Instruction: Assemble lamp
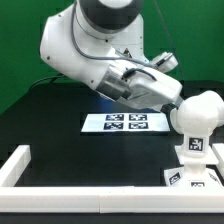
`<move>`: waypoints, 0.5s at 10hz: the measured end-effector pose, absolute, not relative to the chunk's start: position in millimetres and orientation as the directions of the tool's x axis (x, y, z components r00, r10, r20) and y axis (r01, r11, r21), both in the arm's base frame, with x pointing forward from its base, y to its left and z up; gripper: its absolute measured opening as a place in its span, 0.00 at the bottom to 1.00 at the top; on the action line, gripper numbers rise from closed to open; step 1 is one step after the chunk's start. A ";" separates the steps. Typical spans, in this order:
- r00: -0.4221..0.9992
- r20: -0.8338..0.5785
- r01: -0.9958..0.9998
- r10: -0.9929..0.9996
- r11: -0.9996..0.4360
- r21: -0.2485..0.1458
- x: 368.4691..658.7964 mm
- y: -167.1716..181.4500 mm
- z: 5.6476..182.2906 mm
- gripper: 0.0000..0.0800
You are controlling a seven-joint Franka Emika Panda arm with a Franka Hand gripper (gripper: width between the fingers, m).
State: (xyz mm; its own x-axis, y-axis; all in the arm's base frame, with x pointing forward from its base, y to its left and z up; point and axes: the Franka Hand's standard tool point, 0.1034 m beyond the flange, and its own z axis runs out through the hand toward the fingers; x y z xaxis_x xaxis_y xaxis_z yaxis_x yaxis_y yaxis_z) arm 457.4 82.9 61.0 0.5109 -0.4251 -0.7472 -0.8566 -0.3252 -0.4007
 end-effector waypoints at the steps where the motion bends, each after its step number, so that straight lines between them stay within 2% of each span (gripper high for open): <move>1: 0.507 -0.745 -0.859 -0.432 -0.323 -0.397 457.6 80.7 59.9 0.87; 4: 0.499 -0.755 -0.864 -0.425 -0.313 -0.395 455.7 78.6 60.3 0.87; 5: 0.462 -0.810 -0.882 -0.362 -0.282 -0.377 447.7 79.7 63.8 0.87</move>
Offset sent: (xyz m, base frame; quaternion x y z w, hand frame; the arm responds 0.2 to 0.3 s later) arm 0.0000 0.0000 0.0000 0.0000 0.0000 0.0000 1.0000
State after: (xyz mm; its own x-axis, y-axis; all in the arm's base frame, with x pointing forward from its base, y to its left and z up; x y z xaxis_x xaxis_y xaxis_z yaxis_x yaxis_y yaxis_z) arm 447.7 79.7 63.8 0.4621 -0.3619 -0.8096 -0.8820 -0.2825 -0.3771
